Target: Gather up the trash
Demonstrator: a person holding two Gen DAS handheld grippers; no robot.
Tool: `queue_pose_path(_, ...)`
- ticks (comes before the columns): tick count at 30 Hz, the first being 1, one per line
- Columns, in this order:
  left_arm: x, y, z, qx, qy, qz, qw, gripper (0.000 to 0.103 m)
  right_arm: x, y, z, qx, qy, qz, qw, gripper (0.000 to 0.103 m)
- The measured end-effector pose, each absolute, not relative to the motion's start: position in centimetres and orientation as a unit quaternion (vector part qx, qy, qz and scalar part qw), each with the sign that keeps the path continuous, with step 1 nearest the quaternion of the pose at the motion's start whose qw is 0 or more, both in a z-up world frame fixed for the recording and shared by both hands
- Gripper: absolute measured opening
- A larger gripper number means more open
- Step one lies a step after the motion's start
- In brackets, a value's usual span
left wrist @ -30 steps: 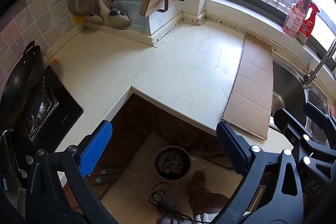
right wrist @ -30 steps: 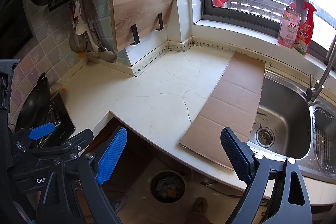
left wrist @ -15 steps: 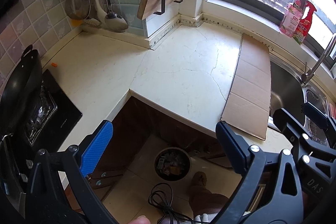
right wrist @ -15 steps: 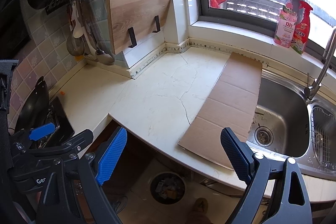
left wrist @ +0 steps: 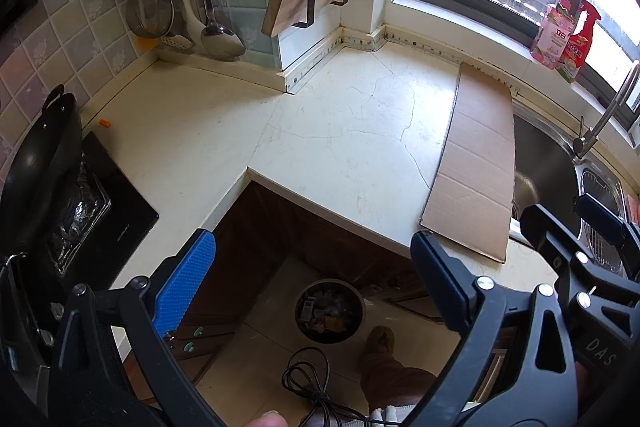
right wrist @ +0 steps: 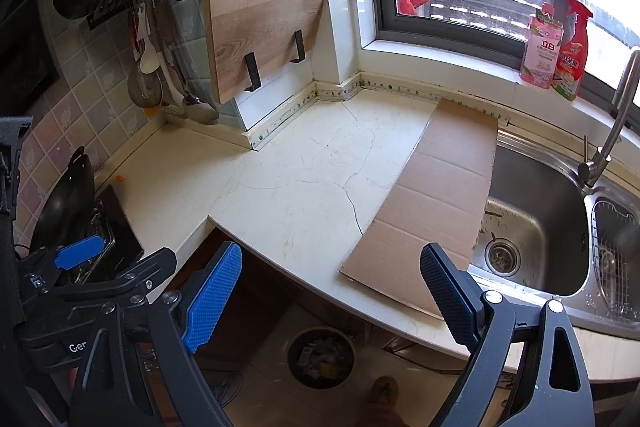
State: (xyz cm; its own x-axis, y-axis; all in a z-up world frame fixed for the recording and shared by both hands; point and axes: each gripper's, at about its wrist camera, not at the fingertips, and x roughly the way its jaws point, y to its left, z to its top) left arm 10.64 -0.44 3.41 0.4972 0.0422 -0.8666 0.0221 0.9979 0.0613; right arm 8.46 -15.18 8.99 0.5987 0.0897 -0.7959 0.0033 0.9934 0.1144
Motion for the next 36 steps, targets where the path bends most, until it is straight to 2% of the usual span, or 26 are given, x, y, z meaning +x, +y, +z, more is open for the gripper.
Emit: queue_pose_path(36, 10.1, -0.1, 3.1, 0.028, 0.508, 0.029, 0.861, 0.097, 9.2, -14.9, 8.0, 0.048, 0.459, 0.044, 0.886, 0.092)
